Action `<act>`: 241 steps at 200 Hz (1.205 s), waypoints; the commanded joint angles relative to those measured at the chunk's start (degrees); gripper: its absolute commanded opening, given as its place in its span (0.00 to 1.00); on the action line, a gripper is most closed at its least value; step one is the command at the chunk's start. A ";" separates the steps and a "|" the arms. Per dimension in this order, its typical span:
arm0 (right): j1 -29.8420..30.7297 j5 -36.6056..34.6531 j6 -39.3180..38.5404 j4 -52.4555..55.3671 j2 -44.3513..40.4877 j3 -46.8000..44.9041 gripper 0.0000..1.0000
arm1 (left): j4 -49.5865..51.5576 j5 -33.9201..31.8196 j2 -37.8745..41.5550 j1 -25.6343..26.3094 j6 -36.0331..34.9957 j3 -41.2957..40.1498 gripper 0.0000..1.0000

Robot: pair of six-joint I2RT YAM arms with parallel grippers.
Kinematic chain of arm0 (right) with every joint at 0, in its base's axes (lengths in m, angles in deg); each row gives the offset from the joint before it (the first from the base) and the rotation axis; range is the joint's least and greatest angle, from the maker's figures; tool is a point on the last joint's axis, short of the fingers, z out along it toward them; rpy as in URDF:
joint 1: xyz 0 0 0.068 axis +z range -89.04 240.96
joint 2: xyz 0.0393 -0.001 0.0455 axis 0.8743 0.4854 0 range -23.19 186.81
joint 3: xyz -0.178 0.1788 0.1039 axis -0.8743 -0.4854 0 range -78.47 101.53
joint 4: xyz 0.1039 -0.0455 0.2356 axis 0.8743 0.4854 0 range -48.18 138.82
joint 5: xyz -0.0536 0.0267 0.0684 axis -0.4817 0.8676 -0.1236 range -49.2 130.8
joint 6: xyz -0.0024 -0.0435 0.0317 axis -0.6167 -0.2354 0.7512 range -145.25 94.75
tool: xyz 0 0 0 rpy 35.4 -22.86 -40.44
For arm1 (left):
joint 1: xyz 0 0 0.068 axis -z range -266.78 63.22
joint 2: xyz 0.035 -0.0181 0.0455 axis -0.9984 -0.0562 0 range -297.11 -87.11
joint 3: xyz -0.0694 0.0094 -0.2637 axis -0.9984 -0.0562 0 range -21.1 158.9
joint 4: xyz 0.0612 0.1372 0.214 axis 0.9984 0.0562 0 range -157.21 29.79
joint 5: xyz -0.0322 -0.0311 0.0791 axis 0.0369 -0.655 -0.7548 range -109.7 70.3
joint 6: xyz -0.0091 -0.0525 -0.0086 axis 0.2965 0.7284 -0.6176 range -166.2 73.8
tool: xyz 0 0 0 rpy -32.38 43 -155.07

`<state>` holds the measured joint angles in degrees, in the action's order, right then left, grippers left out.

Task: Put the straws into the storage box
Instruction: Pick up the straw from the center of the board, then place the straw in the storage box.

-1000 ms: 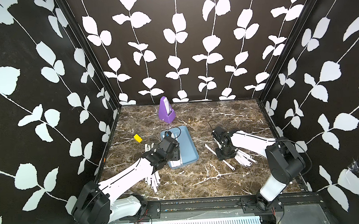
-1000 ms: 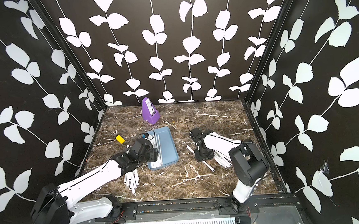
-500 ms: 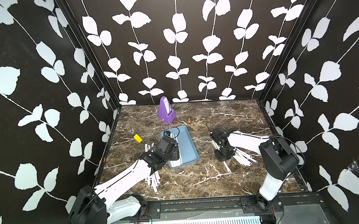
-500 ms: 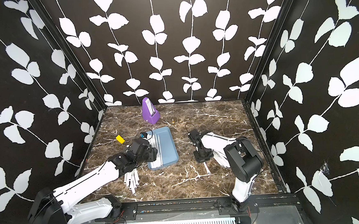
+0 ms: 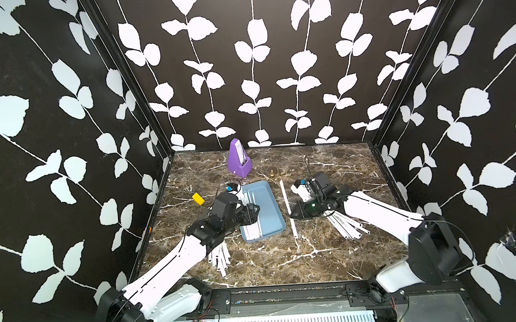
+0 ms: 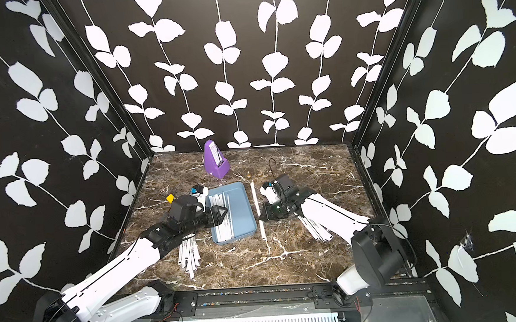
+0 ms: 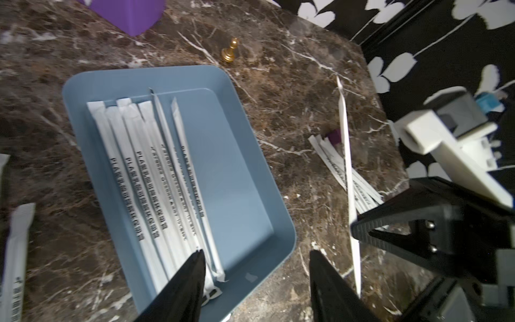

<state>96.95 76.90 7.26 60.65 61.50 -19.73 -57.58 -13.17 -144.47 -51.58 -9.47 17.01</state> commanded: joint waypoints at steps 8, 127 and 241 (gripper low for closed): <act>2.36 16.43 18.28 -28.27 0.27 -2.93 0.04 | -14.14 8.29 3.08 -0.31 4.39 -3.19 0.62; 3.87 26.09 39.68 -59.55 5.93 -3.40 0.04 | -37.32 22.73 2.33 -5.18 14.95 -6.27 0.42; 4.22 27.62 40.97 -61.11 9.10 -1.13 0.03 | -38.65 29.86 1.08 -10.68 19.02 -4.91 0.26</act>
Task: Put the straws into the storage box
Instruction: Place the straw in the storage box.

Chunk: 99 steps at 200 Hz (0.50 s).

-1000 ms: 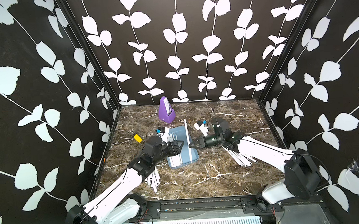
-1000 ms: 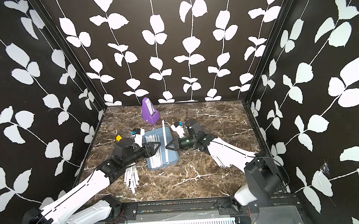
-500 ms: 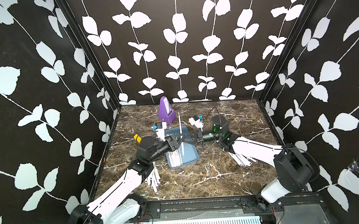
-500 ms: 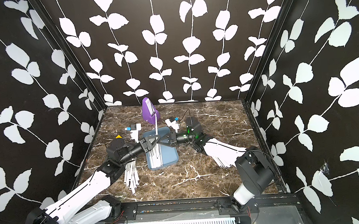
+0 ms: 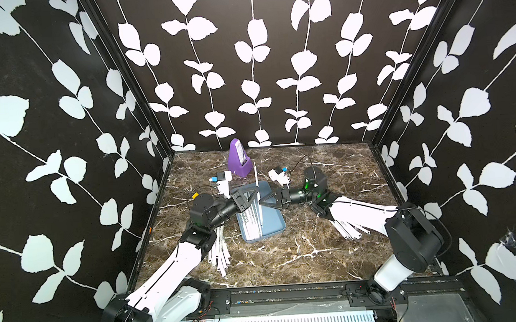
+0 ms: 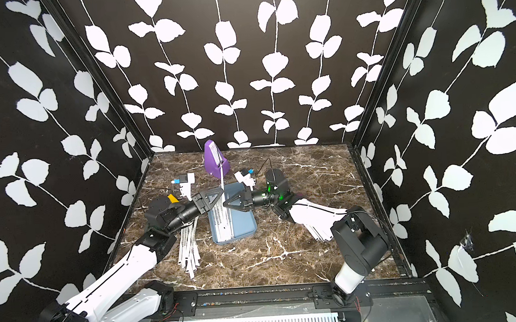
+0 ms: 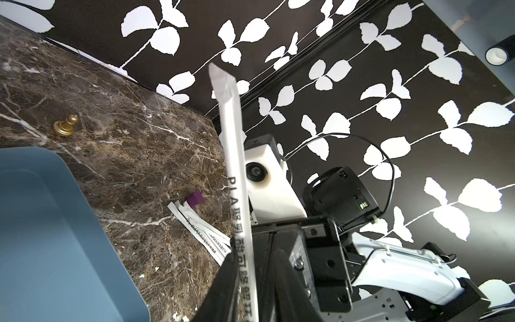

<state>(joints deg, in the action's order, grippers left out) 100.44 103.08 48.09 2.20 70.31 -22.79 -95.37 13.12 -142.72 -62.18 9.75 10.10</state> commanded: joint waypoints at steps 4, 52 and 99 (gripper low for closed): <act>0.69 1.45 0.05 -2.61 0.34 1.98 0.03 | -1.50 3.89 -1.07 -0.08 0.26 2.05 0.26; 0.77 1.97 0.39 -3.10 0.51 2.77 0.03 | -1.69 4.19 -2.18 -0.08 0.54 1.71 0.22; 0.70 2.07 -0.57 -2.09 0.31 2.59 0.03 | -2.75 4.32 -2.59 -0.16 1.52 1.14 0.14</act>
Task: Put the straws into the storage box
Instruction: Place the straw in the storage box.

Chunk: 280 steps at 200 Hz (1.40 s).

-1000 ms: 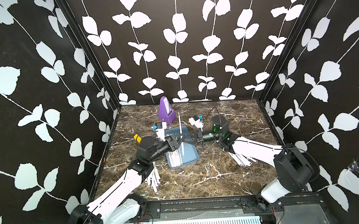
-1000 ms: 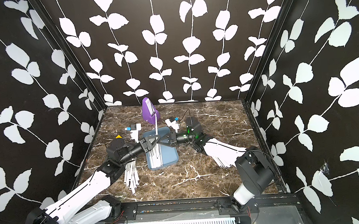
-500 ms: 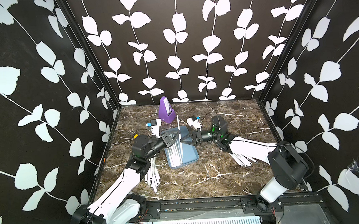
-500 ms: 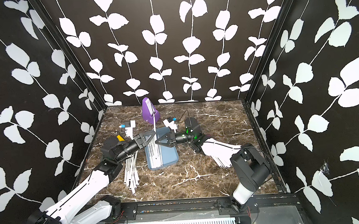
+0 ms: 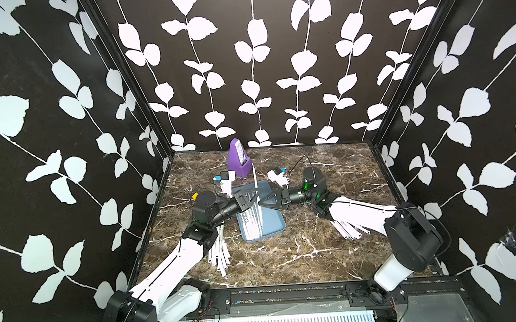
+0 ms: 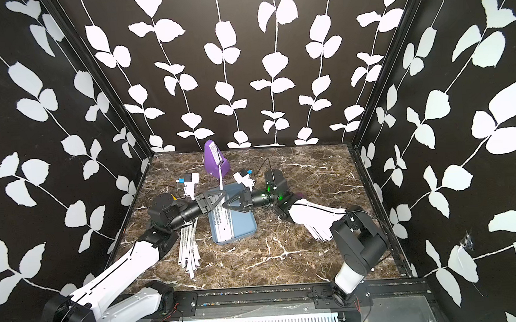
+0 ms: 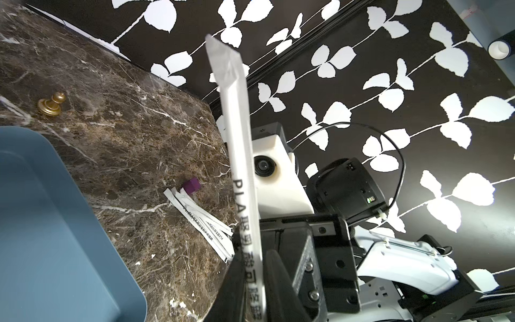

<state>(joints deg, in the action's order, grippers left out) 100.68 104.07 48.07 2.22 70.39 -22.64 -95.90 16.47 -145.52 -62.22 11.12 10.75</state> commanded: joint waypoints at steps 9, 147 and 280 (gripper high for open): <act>0.53 1.14 -0.72 -2.11 0.42 2.44 0.03 | -2.42 0.86 0.14 -0.09 0.46 0.42 0.10; -7.75 -3.70 -15.10 19.77 -7.11 -1.71 0.43 | 31.52 -15.66 -2.18 0.19 -11.44 10.74 0.00; -16.88 -12.12 -30.87 43.33 -13.06 -7.82 0.43 | 60.03 -60.05 -40.92 18.26 -15.72 37.98 0.00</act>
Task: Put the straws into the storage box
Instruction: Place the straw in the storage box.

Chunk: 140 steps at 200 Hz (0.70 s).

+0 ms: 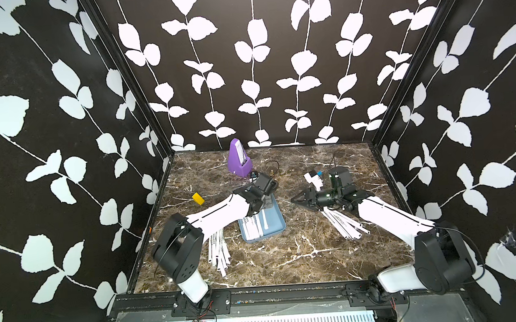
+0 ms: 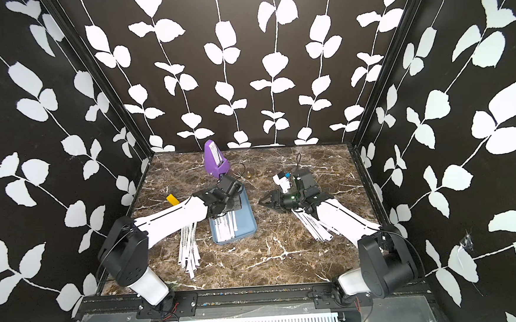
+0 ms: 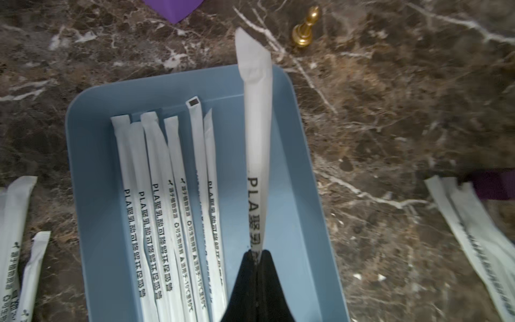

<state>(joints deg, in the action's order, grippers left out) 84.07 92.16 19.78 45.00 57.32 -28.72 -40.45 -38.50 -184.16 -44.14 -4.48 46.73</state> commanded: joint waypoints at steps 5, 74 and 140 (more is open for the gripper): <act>-0.31 -0.21 -2.59 0.42 0.25 -1.89 0.42 | 4.32 -5.10 -2.93 0.25 -0.06 2.12 0.00; -0.28 -0.37 -2.32 -0.44 1.59 -3.25 0.41 | 2.63 -5.16 -11.21 0.21 1.65 5.19 0.00; -0.26 -0.30 -2.41 -0.26 2.46 -3.29 0.41 | 2.36 -4.52 -16.70 -0.75 2.97 7.68 0.00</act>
<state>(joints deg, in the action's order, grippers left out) 84.03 91.96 18.06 45.59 59.36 -30.62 -38.42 -42.90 -200.20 -44.25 -2.49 52.83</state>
